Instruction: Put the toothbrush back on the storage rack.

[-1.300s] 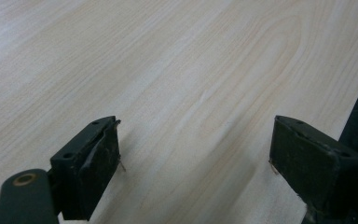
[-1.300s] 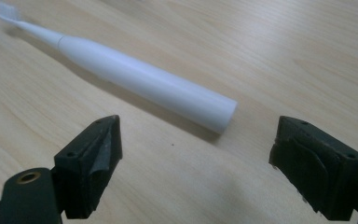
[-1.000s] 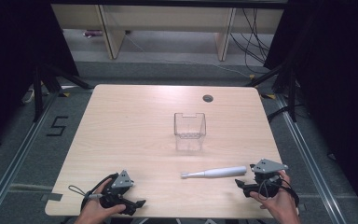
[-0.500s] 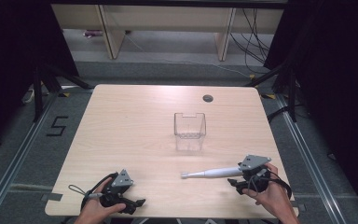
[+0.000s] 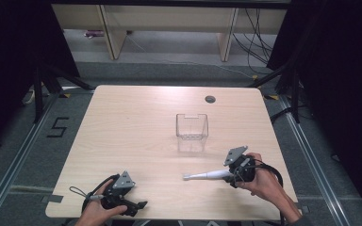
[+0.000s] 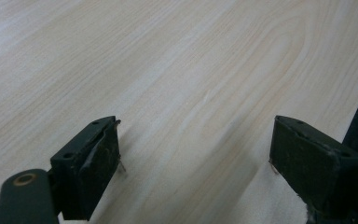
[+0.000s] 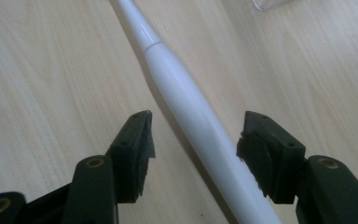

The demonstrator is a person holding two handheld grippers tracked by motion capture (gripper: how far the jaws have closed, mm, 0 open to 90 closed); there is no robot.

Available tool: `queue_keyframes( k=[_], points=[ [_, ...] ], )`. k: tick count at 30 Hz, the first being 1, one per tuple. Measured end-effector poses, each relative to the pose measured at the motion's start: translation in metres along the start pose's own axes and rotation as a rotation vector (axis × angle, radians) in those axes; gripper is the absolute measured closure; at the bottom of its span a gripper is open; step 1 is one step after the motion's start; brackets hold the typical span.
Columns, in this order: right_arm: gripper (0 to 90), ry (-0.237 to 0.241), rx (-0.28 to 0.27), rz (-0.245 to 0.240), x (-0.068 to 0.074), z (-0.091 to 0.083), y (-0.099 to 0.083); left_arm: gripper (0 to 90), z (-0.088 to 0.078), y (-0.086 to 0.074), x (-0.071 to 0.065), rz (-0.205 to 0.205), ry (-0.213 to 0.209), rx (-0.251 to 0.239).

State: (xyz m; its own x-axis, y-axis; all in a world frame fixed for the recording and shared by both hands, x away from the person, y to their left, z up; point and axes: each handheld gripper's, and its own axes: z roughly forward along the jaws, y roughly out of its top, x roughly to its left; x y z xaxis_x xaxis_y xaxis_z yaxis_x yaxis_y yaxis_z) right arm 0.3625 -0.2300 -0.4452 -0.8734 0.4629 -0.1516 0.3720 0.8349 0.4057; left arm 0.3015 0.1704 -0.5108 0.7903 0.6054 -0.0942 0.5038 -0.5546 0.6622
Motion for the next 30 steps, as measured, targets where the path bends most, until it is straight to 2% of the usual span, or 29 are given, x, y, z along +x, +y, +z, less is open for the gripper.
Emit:
queue_keyframes(
  k=[1, 2, 3, 4, 7, 8, 10, 11, 12, 13, 15, 16, 18, 20, 21, 22, 26, 28, 30],
  points=[
    [43.7, 0.000, 0.000, 0.000, 0.000, 0.000, 0.000, 15.2, -0.001, 0.000, 0.001, 0.008, -0.006, 0.010],
    [45.4, 0.025, -0.011, -0.024, -0.003, 0.004, 0.002, 15.2, 0.000, 0.000, 0.001, 0.005, 0.001, 0.008],
    [45.7, 0.022, 0.000, -0.007, -0.003, 0.004, 0.002, 15.2, 0.000, 0.000, 0.001, -0.003, 0.002, 0.006],
    [46.3, 0.018, 0.001, -0.029, -0.004, 0.005, 0.003, 15.2, 0.001, 0.000, 0.001, 0.001, -0.005, 0.008],
    [48.4, 0.039, 0.010, -0.037, -0.004, 0.008, 0.006, 15.2, 0.001, 0.000, 0.000, 0.002, -0.002, 0.004],
    [48.4, 0.032, 0.015, -0.035, -0.004, 0.008, 0.007, 15.2, 0.001, 0.000, 0.000, 0.006, -0.009, 0.009],
    [49.3, 0.039, 0.022, -0.060, -0.006, 0.011, 0.012, 15.2, 0.001, 0.000, 0.001, -0.002, 0.001, 0.007],
    [49.7, 0.039, 0.032, -0.060, -0.006, 0.013, 0.014, 15.2, 0.001, 0.000, 0.001, -0.001, -0.001, 0.007],
    [49.9, 0.045, 0.037, -0.081, -0.007, 0.015, 0.017, 15.3, 0.001, 0.000, 0.001, 0.000, -0.002, 0.007],
    [50.4, 0.048, 0.049, -0.071, -0.006, 0.016, 0.018, 15.3, 0.001, 0.000, 0.000, 0.004, -0.010, 0.008],
    [51.2, 0.062, 0.078, -0.094, -0.006, 0.021, 0.022, 15.2, 0.001, 0.000, 0.000, 0.001, -0.007, 0.005],
    [51.6, 0.088, 0.109, -0.110, -0.006, 0.025, 0.024, 15.3, 0.001, 0.000, 0.000, 0.002, -0.001, 0.005],
    [52.5, 0.100, 0.117, -0.137, -0.007, 0.028, 0.026, 15.2, 0.001, 0.000, -0.001, -0.012, -0.010, -0.007],
    [52.6, 0.101, 0.118, -0.135, -0.006, 0.029, 0.027, 15.2, 0.001, -0.001, -0.001, -0.013, -0.010, -0.007],
    [52.6, 0.107, 0.137, -0.126, -0.005, 0.030, 0.028, 15.2, 0.001, 0.000, 0.000, 0.000, -0.002, 0.005],
    [52.6, 0.101, 0.145, -0.148, -0.006, 0.032, 0.029, 15.2, 0.001, 0.000, 0.000, 0.003, -0.003, 0.006],
    [54.0, 0.106, 0.163, -0.165, -0.007, 0.036, 0.034, 15.3, 0.001, 0.000, 0.000, 0.001, -0.002, 0.005],
    [54.1, 0.103, 0.196, -0.140, -0.007, 0.039, 0.036, 15.2, 0.001, 0.000, 0.000, 0.000, -0.001, 0.005],
    [54.1, 0.098, 0.206, -0.133, -0.006, 0.039, 0.035, 15.3, 0.001, 0.000, 0.000, 0.003, -0.003, 0.005]
  ],
)
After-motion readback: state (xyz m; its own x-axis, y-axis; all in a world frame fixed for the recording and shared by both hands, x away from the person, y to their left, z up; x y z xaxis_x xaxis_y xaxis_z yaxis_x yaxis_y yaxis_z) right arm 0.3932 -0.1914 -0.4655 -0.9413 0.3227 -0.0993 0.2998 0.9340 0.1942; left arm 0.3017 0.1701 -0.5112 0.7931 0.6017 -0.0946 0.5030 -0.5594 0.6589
